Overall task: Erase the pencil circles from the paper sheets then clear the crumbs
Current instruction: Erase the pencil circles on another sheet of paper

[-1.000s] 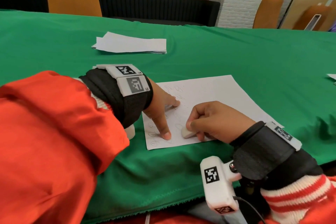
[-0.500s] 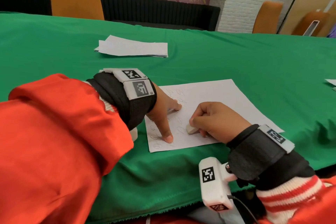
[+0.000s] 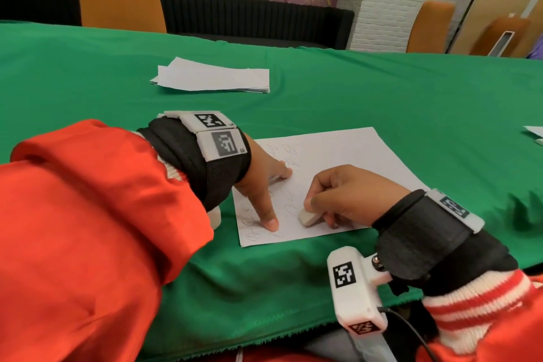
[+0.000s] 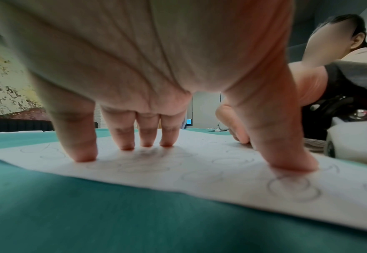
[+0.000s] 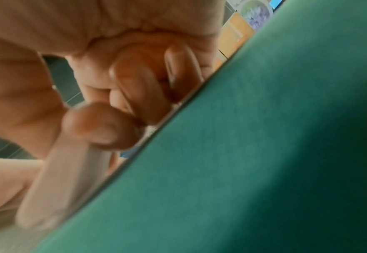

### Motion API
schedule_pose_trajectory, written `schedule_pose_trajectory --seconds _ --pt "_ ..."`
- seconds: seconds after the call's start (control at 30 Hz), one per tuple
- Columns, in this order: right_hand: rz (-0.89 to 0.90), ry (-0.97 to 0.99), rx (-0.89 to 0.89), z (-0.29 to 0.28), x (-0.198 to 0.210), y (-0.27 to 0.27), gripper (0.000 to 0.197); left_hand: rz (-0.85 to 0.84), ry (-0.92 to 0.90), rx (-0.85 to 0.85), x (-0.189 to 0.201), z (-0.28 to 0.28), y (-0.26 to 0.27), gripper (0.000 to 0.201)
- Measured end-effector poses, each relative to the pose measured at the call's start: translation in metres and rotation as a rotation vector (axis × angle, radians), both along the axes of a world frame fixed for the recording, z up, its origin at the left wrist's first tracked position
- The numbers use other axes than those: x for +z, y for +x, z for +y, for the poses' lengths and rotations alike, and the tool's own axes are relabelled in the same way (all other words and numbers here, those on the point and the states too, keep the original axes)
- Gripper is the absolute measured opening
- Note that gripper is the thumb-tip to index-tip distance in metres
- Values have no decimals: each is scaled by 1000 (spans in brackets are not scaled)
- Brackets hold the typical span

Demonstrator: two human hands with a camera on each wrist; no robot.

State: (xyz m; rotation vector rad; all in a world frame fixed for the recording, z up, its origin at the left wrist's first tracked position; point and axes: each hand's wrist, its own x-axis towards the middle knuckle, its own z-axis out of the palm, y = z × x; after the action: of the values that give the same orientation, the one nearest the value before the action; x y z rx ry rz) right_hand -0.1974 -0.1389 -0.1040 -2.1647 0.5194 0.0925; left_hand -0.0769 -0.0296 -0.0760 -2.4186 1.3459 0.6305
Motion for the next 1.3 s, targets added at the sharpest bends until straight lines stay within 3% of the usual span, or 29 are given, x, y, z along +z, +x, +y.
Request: schedule_pose_trajectory --seconds 0.13,0.3,0.43,0.6,0.73,0.9,1.07,1.2,1.3 --pt "-94 -115 -101 3 -5 3 15 5 2 6 0 0 0 104" --pt "-17 35 13 9 1 -1 15 12 -1 3 -1 0 2 106" --pt "-87 -134 -61 6 -4 2 11 -3 2 -10 0 0 0 104" --pt "-26 -102 -6 8 1 2 16 -7 0 -14 1 1 0 103" --pt "-76 -245 -88 3 2 6 10 -18 8 -15 2 1 -1 103" --pt "51 -68 42 9 7 5 19 -1 3 -5 0 1 0 105" --pt "-18 -243 -51 4 7 7 16 -9 5 -5 1 1 -1 104" --pt "97 -207 126 12 13 3 20 11 -7 -1 0 1 1 105" --pt "48 -284 94 11 30 -2 17 11 -15 -3 0 0 1 104"
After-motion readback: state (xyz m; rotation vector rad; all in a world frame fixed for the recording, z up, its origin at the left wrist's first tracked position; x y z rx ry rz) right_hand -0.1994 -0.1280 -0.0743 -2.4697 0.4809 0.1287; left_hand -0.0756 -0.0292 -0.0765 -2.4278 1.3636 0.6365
